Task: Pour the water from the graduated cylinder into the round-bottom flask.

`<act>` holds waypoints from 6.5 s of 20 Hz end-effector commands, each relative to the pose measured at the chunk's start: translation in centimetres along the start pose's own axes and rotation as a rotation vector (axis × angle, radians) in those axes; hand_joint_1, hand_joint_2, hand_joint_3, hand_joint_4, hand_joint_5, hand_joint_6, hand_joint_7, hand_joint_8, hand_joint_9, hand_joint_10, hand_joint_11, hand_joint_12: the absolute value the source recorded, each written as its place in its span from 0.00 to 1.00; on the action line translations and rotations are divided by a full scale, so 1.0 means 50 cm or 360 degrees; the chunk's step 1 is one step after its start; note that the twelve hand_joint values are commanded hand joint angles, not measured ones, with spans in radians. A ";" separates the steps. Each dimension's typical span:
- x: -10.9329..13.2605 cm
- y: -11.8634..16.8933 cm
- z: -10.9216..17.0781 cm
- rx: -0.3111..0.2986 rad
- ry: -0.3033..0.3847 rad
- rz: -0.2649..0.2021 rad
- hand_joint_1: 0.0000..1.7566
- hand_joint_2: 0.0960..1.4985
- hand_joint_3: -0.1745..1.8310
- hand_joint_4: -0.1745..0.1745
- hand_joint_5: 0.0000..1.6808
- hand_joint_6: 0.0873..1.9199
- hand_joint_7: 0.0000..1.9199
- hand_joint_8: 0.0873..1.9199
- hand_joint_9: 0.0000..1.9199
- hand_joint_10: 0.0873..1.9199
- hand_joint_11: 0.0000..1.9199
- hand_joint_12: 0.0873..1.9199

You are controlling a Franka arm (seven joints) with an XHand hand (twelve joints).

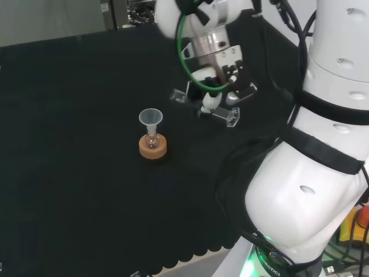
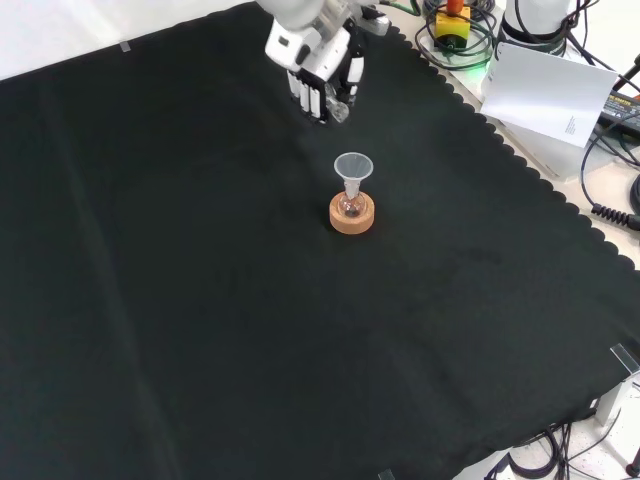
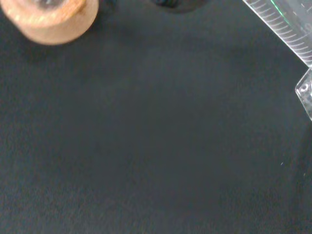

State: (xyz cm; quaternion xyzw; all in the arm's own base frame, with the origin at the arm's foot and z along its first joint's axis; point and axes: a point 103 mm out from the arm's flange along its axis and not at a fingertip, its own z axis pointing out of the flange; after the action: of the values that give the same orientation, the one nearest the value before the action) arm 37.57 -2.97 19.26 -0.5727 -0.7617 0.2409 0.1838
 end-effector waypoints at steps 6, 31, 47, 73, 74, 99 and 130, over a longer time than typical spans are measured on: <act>0.026 -0.021 -0.004 0.0188 -0.0185 0.0034 0.78 0.72 0.08 0.77 0.64 0.27 0.52 0.51 0.69 0.05 0.54 0.45; 0.041 -0.004 -0.035 0.0240 -0.0321 0.0136 0.78 0.72 0.08 0.76 0.64 0.27 0.52 0.50 0.70 0.04 0.55 0.45; 0.045 0.006 -0.040 0.0252 -0.0392 0.0180 0.78 0.71 0.08 0.76 0.64 0.27 0.53 0.50 0.70 0.04 0.55 0.44; 0.097 0.021 -0.063 0.0376 -0.0528 0.0321 0.78 0.72 0.09 0.73 0.64 0.27 0.52 0.50 0.70 0.04 0.54 0.44; 0.098 0.021 -0.064 0.0380 -0.0534 0.0328 0.78 0.72 0.09 0.73 0.64 0.27 0.52 0.50 0.70 0.04 0.54 0.44; 0.102 0.016 -0.080 0.0410 -0.0649 0.0408 0.78 0.72 0.09 0.73 0.63 0.28 0.52 0.51 0.70 0.03 0.54 0.44; 0.147 0.014 -0.088 0.0451 -0.0702 0.0431 0.78 0.72 0.09 0.73 0.63 0.28 0.51 0.52 0.70 0.03 0.54 0.44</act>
State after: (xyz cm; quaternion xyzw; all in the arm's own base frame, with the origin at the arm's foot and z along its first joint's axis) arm 38.53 4.78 22.52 -0.5718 -0.6621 0.4810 0.0586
